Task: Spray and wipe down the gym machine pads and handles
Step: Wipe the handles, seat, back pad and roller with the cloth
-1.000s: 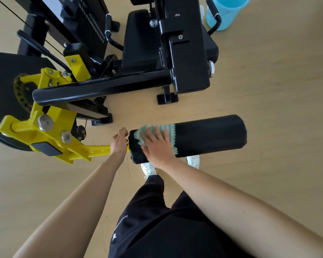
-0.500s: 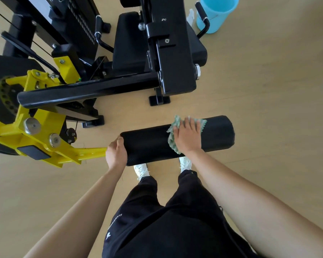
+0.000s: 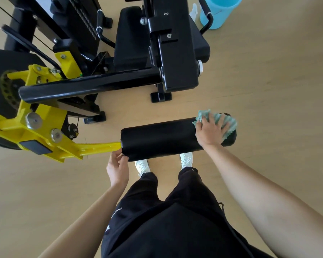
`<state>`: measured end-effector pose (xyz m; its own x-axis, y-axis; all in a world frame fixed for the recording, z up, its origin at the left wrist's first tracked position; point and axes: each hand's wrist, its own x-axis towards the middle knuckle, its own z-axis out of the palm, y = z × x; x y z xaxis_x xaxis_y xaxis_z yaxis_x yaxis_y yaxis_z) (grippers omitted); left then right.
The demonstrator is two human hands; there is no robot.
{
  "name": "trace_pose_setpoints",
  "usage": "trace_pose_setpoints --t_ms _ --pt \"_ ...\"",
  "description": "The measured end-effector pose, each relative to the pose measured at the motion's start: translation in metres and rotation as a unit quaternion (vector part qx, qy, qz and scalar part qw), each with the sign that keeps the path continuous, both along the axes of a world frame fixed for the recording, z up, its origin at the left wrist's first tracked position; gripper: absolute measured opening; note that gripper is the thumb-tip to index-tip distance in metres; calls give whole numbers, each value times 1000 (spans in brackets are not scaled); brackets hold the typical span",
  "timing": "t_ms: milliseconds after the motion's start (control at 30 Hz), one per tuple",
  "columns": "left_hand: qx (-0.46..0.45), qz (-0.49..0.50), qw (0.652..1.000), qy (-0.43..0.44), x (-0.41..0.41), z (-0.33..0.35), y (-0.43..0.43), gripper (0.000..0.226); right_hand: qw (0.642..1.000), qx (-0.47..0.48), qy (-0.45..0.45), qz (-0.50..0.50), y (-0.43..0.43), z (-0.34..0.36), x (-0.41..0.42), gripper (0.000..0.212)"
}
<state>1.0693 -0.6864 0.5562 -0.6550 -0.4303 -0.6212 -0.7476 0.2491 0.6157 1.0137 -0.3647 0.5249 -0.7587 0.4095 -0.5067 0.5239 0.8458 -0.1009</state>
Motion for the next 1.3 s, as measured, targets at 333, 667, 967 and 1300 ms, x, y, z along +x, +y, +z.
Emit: trace_pose_setpoints --t_ms 333,667,967,1300 --pt "52 -5 998 -37 -39 -2 -32 27 927 -163 -4 337 -186 15 -11 49" --pt "109 -19 994 -15 -90 -1 -7 22 958 -114 -17 264 -148 12 -8 58" --pt "-37 -137 990 10 -59 -13 -7 39 1000 18 12 23 8 0 5 69" --pt "-60 -112 991 42 -18 -11 -20 21 994 43 31 -95 36 -6 3 56"
